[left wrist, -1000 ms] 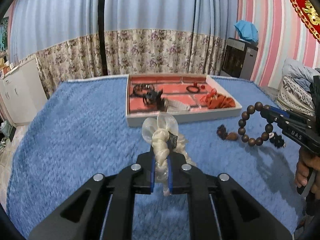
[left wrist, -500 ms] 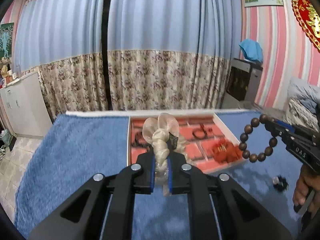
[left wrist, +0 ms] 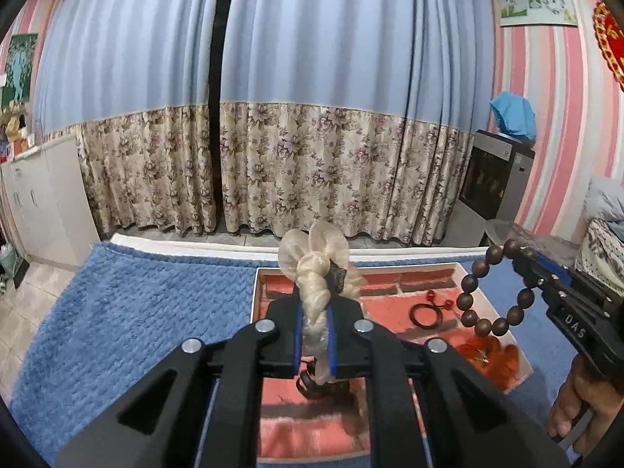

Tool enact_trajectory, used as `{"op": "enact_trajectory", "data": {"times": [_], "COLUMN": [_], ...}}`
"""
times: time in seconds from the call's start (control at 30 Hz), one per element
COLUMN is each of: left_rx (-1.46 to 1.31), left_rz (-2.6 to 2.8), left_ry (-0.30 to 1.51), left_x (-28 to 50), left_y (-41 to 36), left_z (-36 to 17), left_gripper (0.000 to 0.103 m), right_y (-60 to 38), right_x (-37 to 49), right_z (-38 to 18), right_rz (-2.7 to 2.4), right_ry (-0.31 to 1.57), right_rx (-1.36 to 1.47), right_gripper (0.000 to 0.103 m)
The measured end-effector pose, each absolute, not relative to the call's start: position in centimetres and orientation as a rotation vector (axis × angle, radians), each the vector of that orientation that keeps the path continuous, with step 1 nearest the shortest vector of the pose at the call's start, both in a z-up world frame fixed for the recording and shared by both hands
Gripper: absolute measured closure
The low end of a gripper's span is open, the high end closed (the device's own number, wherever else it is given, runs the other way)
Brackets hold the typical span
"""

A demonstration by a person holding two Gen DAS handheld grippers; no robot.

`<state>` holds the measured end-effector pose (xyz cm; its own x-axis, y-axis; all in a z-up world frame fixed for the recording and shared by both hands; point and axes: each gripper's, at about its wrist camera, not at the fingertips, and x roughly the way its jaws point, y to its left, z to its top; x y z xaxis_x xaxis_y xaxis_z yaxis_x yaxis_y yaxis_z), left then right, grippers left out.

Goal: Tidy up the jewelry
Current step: 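Carry the scrunchie and bead bracelet over the tray and lower them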

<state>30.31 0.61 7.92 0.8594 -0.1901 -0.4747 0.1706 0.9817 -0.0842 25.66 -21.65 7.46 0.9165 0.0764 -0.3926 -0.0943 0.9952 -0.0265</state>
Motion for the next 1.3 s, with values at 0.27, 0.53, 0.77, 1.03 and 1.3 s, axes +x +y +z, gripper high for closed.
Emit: {"op": "enact_trajectory", "data": {"times": [0.27,0.53,0.77,1.03,1.3], "left_rx": [-0.043,-0.051,-0.058,-0.062,-0.056], "left_rz": [-0.179,-0.172,-0.169,-0.173,-0.184], "left_ry": [0.508,0.524,0.527,0.532,0.583], "left_x": [33.7,35.2,36.3,36.9,36.6], "left_y": [-0.1,-0.2,0.0,-0.2,-0.7], "left_z": [5.6,3.7,3.2,2.5,1.4], "left_gripper": [0.094,0.094,0.094,0.094,0.094], "right_y": [-20.6,-19.7,-19.4,-19.3,-19.0], "right_x": [28.3,29.4,29.1,27.4,27.5], "right_z": [4.5,3.2,3.2,2.4,0.8], "right_rz": [0.041,0.043,-0.011,-0.066,-0.024], "right_ry": [0.383,0.357,0.279,0.177,0.270], "right_rx": [-0.073,-0.104,-0.108,-0.151,-0.151], "right_gripper": [0.083,0.083,0.083,0.083,0.083]}}
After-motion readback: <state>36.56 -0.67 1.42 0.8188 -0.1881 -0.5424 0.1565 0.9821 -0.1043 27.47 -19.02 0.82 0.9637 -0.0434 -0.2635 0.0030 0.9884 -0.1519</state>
